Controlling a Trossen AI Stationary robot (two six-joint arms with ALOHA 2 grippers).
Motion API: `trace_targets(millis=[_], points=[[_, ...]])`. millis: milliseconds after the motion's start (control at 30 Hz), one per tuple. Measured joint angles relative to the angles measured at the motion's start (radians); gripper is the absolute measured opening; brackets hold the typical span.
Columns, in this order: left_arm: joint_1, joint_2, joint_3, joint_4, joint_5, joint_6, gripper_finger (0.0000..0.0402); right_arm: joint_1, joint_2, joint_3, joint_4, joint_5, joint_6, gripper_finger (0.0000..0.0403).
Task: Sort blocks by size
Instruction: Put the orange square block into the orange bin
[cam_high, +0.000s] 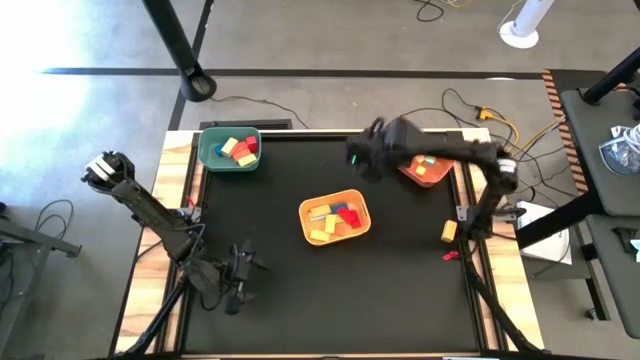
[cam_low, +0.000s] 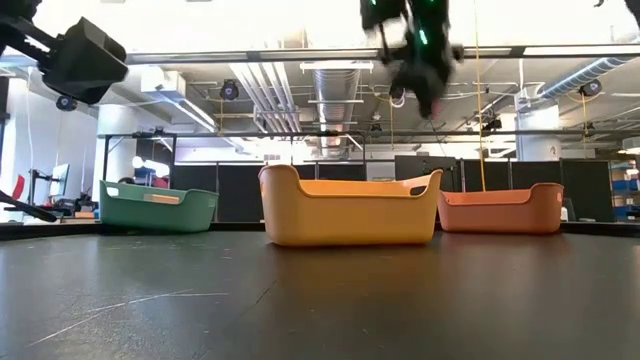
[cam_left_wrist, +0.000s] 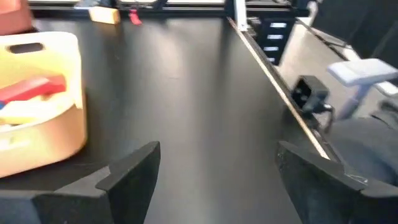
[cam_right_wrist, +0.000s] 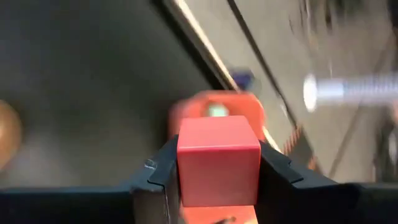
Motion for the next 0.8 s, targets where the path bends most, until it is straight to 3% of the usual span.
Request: trace_targets(millis=[133,333,633,800], points=[[-0.002,-0.002,0.001,0.001,0.014,0.004,0.0303,-0.246,-0.082,-0.216,0.096,-0.024,-0.006,0.0129],[-0.002,0.005,0.008,0.000,0.014,0.007,0.0303,-0.503,-0.129,-0.487,0.367,-0.246,-0.049,0.0129],[-0.001,0.006,0.006,-0.011,0.013,0.009,0.0303,-0.619,-0.084,-0.621,0.464,-0.249,-0.018,0.0129],[-0.001,0.006,0.006,-0.013,0.013,0.001,0.0303,-0.651,-0.061,-0.664,0.496,-0.165,0.014,0.0129]])
